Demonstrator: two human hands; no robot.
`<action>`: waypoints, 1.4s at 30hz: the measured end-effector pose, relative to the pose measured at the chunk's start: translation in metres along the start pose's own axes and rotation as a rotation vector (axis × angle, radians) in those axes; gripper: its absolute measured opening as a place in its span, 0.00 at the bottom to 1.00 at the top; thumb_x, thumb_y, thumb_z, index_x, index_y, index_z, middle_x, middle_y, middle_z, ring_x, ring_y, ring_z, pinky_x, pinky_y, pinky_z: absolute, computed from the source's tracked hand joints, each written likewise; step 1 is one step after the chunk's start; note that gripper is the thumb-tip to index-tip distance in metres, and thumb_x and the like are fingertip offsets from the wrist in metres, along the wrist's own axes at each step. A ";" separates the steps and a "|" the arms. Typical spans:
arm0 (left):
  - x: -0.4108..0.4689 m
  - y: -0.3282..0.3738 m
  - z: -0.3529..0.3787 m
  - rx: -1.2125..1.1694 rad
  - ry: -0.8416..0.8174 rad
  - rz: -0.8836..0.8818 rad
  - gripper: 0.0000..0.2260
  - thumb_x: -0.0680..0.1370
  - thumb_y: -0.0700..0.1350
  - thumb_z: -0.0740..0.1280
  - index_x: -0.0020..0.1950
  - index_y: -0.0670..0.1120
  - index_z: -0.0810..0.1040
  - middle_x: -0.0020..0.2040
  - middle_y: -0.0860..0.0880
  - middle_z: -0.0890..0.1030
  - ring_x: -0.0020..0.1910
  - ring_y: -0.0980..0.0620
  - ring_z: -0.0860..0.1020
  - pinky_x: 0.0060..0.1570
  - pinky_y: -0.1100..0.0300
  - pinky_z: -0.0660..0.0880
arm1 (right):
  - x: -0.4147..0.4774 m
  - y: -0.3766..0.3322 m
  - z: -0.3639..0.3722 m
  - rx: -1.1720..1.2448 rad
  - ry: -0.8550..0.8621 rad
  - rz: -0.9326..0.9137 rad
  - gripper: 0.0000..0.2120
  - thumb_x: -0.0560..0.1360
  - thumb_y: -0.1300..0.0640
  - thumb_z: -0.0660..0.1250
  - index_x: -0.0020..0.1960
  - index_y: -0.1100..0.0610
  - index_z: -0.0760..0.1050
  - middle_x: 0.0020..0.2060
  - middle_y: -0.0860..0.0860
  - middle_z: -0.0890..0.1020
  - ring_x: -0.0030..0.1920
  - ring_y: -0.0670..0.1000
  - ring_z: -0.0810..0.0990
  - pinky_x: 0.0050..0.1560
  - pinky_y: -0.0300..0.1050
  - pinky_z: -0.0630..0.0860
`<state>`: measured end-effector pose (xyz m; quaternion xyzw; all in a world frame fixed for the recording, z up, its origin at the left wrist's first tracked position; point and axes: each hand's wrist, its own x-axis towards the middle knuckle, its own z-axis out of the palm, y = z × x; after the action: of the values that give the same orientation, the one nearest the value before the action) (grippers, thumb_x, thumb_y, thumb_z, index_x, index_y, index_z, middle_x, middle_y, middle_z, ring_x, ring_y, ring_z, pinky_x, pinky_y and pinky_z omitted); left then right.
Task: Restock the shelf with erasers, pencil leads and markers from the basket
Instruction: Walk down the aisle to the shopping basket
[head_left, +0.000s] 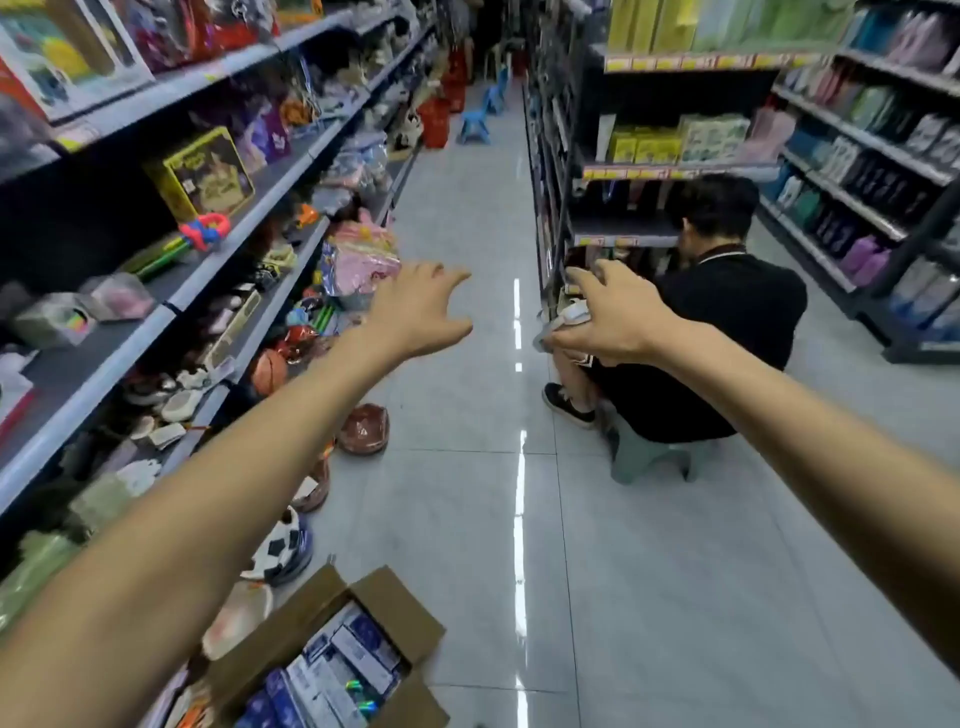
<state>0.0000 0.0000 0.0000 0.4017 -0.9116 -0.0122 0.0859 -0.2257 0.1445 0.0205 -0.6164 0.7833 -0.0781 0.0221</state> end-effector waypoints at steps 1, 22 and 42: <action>0.010 -0.004 0.002 0.001 -0.002 0.015 0.34 0.74 0.61 0.65 0.79 0.55 0.67 0.73 0.42 0.72 0.73 0.40 0.70 0.65 0.43 0.72 | 0.013 0.001 0.005 -0.004 -0.004 -0.011 0.47 0.70 0.29 0.68 0.79 0.54 0.60 0.73 0.61 0.66 0.74 0.63 0.63 0.73 0.59 0.64; 0.346 -0.134 0.105 0.032 -0.027 -0.093 0.34 0.73 0.67 0.63 0.78 0.56 0.68 0.77 0.44 0.69 0.76 0.42 0.66 0.72 0.42 0.68 | 0.399 0.110 0.088 -0.018 -0.136 -0.102 0.48 0.72 0.29 0.66 0.82 0.52 0.54 0.79 0.61 0.57 0.79 0.63 0.52 0.78 0.62 0.53; 0.644 -0.359 0.190 0.008 -0.055 -0.160 0.36 0.72 0.69 0.57 0.77 0.56 0.68 0.74 0.43 0.72 0.73 0.40 0.68 0.69 0.43 0.69 | 0.816 0.094 0.153 -0.042 -0.235 -0.141 0.48 0.73 0.29 0.65 0.82 0.52 0.53 0.80 0.62 0.54 0.80 0.62 0.49 0.79 0.61 0.50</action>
<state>-0.1963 -0.7246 -0.1256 0.4730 -0.8788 -0.0262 0.0580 -0.4907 -0.6391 -0.0941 -0.6751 0.7315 0.0099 0.0954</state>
